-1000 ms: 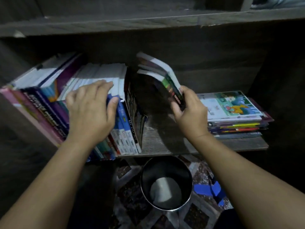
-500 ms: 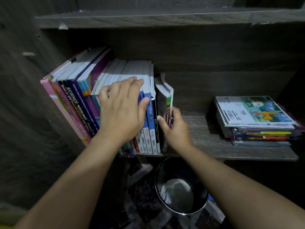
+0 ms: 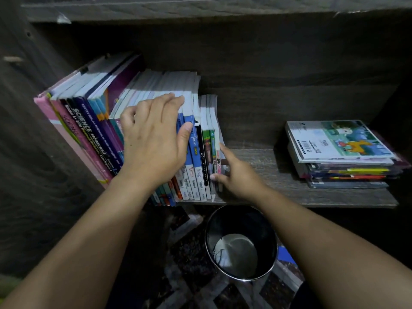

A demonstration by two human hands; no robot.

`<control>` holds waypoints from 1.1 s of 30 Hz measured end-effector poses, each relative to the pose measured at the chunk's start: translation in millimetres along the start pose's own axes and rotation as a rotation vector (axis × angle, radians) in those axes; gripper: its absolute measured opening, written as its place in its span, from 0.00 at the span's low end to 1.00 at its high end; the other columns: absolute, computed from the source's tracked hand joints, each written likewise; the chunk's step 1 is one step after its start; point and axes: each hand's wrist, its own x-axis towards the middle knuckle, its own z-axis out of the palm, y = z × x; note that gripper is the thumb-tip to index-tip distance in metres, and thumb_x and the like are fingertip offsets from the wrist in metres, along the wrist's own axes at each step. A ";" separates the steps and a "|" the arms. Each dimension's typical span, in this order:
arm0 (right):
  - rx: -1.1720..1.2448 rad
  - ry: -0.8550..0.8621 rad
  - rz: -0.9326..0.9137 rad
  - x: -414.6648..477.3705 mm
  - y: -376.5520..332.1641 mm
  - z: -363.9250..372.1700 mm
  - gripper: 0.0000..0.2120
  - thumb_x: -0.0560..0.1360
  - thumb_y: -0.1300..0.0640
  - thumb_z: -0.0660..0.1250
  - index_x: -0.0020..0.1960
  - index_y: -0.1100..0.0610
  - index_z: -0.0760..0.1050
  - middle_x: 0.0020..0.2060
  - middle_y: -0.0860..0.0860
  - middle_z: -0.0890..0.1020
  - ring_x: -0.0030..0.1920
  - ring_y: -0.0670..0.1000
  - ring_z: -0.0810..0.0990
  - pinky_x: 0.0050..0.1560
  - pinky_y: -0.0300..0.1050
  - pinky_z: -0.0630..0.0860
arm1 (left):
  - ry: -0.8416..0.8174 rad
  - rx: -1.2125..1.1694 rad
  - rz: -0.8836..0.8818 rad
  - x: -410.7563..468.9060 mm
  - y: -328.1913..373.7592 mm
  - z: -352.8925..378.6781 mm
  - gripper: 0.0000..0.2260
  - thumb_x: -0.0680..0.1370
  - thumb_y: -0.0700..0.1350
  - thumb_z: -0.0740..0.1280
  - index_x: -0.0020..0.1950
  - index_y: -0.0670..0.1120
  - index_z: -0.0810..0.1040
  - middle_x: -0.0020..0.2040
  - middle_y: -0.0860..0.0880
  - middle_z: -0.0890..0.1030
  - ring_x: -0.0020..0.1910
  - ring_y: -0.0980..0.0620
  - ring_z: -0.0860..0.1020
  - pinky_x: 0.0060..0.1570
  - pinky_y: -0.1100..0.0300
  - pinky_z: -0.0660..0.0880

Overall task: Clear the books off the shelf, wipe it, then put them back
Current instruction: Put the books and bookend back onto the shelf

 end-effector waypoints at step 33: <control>-0.917 0.368 0.179 -32.3 107.0 -141.2 0.27 0.78 0.47 0.60 0.75 0.49 0.59 0.71 0.55 0.68 0.70 0.59 0.65 0.69 0.58 0.61 | 0.314 0.029 0.014 2.4 32.6 44.8 0.20 0.77 0.49 0.64 0.61 0.37 0.67 0.58 0.36 0.72 0.56 0.39 0.67 0.62 0.43 0.61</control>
